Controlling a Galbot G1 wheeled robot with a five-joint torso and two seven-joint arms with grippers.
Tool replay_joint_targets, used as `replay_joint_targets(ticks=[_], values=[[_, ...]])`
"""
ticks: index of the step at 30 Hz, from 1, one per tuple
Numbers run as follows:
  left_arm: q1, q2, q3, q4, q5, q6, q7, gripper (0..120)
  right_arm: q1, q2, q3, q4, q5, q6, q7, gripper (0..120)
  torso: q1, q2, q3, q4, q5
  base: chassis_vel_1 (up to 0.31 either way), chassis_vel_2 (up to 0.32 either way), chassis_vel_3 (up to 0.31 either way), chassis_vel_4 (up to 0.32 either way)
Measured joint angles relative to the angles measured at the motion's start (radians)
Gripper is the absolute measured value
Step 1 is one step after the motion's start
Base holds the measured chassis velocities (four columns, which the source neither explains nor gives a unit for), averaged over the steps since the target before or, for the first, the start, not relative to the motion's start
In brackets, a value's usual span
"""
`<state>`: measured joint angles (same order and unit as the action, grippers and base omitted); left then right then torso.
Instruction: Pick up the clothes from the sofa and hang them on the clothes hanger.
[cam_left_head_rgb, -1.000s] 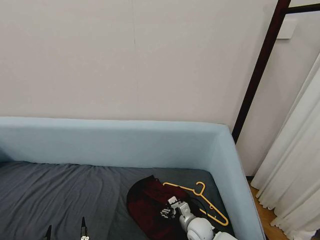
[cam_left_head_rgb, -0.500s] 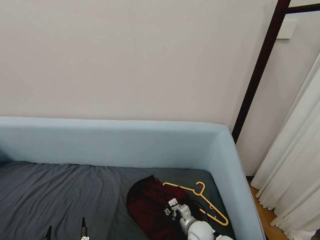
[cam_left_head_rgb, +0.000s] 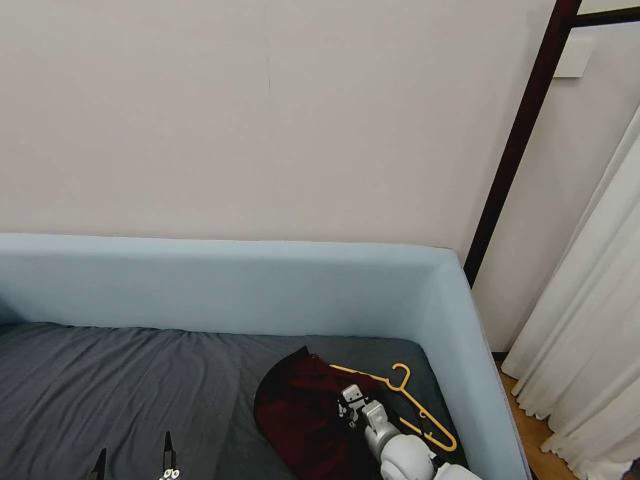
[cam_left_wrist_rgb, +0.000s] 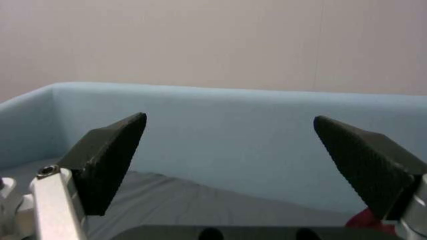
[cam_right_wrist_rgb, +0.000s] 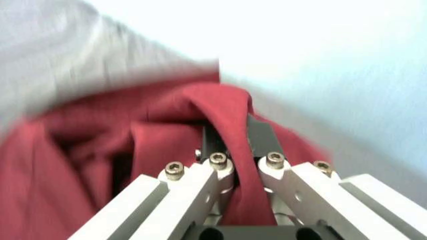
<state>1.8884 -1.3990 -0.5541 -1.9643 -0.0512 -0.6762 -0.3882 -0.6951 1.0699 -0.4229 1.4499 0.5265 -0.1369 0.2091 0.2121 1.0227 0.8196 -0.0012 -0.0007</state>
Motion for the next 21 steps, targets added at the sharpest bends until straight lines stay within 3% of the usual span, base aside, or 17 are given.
replay_joint_targets(ticks=[4,9,13,21], values=[[-0.005,-0.002,0.000,-0.002,-0.002,0.000,0.005,99,0.031,-0.027,0.007,0.073,0.037,0.002,-0.001,0,0.000,0.000,0.000,0.0002,0.0001,0.000,0.000,0.000,0.000],[-0.012,-0.011,0.004,-0.005,-0.008,0.000,0.006,99,0.152,-0.136,0.026,0.307,0.188,-0.013,0.006,0,0.000,0.000,0.000,-0.0002,0.0001,0.000,0.000,0.000,0.000],[-0.012,-0.016,0.006,-0.010,-0.008,0.000,0.006,99,0.243,-0.181,0.021,0.391,0.264,-0.027,0.012,0,0.000,0.000,0.000,0.0000,0.0000,0.000,0.000,0.000,0.000],[-0.012,-0.019,-0.004,-0.021,-0.010,0.000,0.006,99,0.445,-0.185,0.014,0.469,0.426,-0.066,0.029,0,0.000,0.000,0.000,0.0001,-0.0001,0.000,0.000,0.000,0.000]])
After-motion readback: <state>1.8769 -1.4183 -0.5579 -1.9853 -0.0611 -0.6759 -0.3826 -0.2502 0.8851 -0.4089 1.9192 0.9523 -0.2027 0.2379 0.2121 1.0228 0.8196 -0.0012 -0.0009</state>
